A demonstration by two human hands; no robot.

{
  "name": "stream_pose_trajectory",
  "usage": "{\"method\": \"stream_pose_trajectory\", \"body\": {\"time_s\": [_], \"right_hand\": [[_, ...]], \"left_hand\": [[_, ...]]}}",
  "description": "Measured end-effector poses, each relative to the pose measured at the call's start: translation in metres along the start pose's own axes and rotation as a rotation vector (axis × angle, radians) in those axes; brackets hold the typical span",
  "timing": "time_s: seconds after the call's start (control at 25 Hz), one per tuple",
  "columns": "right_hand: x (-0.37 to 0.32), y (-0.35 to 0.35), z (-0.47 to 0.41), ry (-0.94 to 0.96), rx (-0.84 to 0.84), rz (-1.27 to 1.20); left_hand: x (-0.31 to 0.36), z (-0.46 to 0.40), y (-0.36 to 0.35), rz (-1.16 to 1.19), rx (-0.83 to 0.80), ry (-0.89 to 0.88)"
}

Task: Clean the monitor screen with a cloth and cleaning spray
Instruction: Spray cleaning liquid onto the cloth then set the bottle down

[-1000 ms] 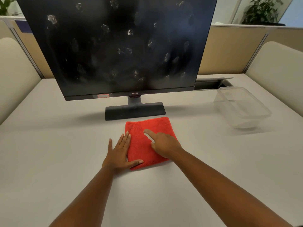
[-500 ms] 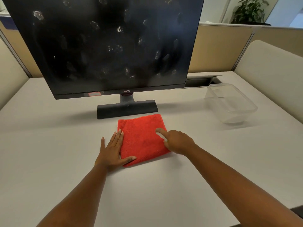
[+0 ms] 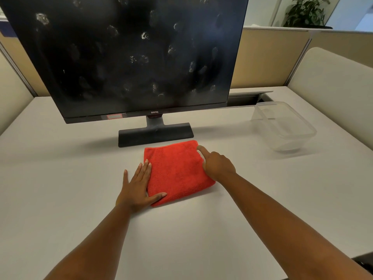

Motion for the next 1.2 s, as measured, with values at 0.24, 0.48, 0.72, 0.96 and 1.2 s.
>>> {"method": "stream_pose_trajectory", "body": {"time_s": [0.24,0.48,0.72,0.96,1.2], "right_hand": [[-0.001,-0.002,-0.006,-0.016,0.017,-0.051],[-0.029,0.007,-0.006,0.117,0.081,-0.096],[-0.057,-0.004,-0.01,0.21,0.061,-0.116],[-0.04,0.015,-0.02,0.113,0.174,-0.405],[-0.009,0.039,-0.039,0.144,0.211,-0.778]], "left_hand": [[0.0,0.0,0.0,-0.009,-0.005,0.003],[0.0,0.0,0.0,-0.024,-0.012,0.003],[0.0,0.0,0.001,-0.023,-0.002,0.008],[-0.004,-0.001,-0.002,0.017,0.023,0.016],[-0.007,-0.003,-0.002,0.004,0.029,0.035]]}}
Point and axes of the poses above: each hand's wrist, its own z-axis away from the middle knuckle, its own y-axis out of the back of the hand, x = y × z, the point moved 6 cm from there along -z, towards the middle knuckle, and after that the axes turned 3 degrees about y, right-handed, at the moved point
